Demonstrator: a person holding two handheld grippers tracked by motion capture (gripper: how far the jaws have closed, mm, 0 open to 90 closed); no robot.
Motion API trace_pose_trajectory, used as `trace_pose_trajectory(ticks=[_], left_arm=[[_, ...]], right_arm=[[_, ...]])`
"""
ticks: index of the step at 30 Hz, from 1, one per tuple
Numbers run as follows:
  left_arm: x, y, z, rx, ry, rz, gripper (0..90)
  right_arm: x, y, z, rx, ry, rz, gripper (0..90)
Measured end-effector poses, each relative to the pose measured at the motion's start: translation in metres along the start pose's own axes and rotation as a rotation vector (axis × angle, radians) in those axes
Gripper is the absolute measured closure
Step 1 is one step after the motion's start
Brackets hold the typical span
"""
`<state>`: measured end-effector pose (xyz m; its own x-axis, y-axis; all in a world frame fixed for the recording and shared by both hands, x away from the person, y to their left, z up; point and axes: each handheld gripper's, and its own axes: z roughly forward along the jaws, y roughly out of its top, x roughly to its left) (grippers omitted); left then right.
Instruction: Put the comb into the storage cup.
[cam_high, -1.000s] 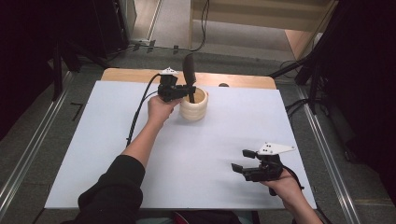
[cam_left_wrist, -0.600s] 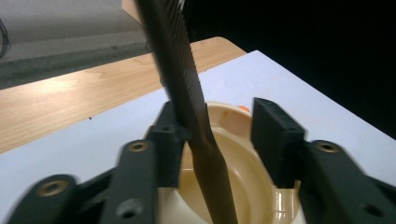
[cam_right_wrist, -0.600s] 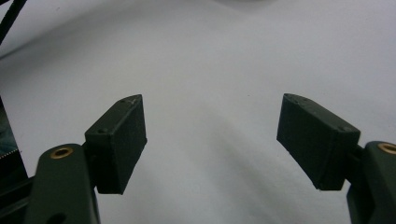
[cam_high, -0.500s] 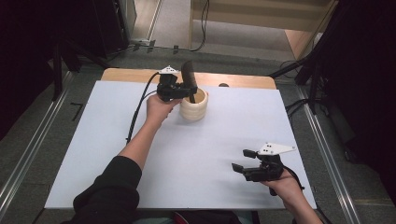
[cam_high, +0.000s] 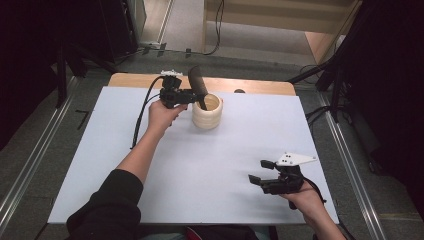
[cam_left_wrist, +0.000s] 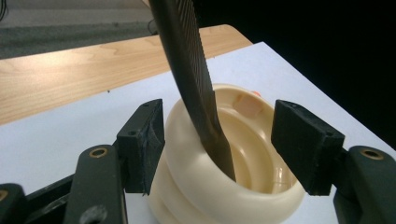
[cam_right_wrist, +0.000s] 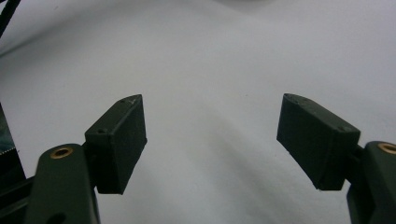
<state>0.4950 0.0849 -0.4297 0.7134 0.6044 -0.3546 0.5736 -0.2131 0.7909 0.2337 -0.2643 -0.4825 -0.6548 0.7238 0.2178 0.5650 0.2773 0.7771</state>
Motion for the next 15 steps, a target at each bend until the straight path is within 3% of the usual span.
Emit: trace_pose_trajectory(ticks=[9,15], left_arm=[[-0.002,-0.008,-0.009,0.013,-0.027,-0.002,34.0],[-0.005,-0.017,-0.017,0.029,0.003,0.0,34.1]], right_arm=[[0.002,0.001,0.001,0.004,0.005,-0.003,22.2],[0.001,0.0,0.0,0.002,0.0,-0.001,22.2]])
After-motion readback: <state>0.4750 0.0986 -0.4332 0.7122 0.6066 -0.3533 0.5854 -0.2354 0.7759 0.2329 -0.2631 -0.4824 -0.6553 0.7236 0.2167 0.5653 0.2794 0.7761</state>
